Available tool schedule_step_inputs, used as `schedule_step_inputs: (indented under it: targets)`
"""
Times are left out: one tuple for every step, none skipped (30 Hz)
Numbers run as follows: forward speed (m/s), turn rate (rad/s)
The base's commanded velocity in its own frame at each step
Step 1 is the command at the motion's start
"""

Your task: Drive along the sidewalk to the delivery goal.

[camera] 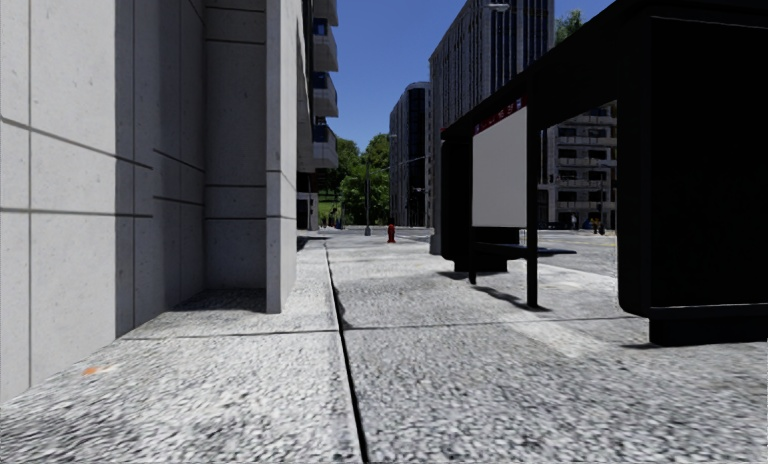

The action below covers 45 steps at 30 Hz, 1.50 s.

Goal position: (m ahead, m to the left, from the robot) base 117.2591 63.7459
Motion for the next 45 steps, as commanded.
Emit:
schedule_step_inputs:
  targets:
    - [2.00, 0.00]
    - [2.00, 0.00]
    - [2.00, 0.00]
    - [2.00, 0.00]
    - [2.00, 0.00]
    - [2.00, 0.00]
    - [2.00, 0.00]
    - [2.00, 0.00]
    - [2.00, 0.00]
    - [2.00, 0.00]
    - [2.00, 0.00]
    - [2.00, 0.00]
    - [2.00, 0.00]
    - [2.00, 0.00]
    - [2.00, 0.00]
    - [2.00, 0.00]
    - [2.00, 0.00]
    - [2.00, 0.00]
    - [2.00, 0.00]
    - [2.00, 0.00]
    - [2.00, 0.00]
    - [2.00, 0.00]
    - [2.00, 0.00]
    - [2.00, 0.00]
    - [2.00, 0.00]
    - [2.00, 0.00]
    - [2.00, 0.00]
    - [2.00, 0.00]
    - [2.00, 0.00]
    - [2.00, 0.00]
    - [2.00, 0.03]
    - [2.00, 0.06]
    - [2.00, 0.06]
    - [2.00, 0.08]
    - [2.00, 0.12]
    - [2.00, 0.12]
    - [2.00, 0.17]
    - [2.00, 0.21]
    - [2.00, 0.24]
    - [2.00, 0.24]
    - [2.00, 0.26]
    - [2.00, 0.29]
    - [2.00, 0.29]
    - [2.00, 0.30]
    - [2.00, 0.31]
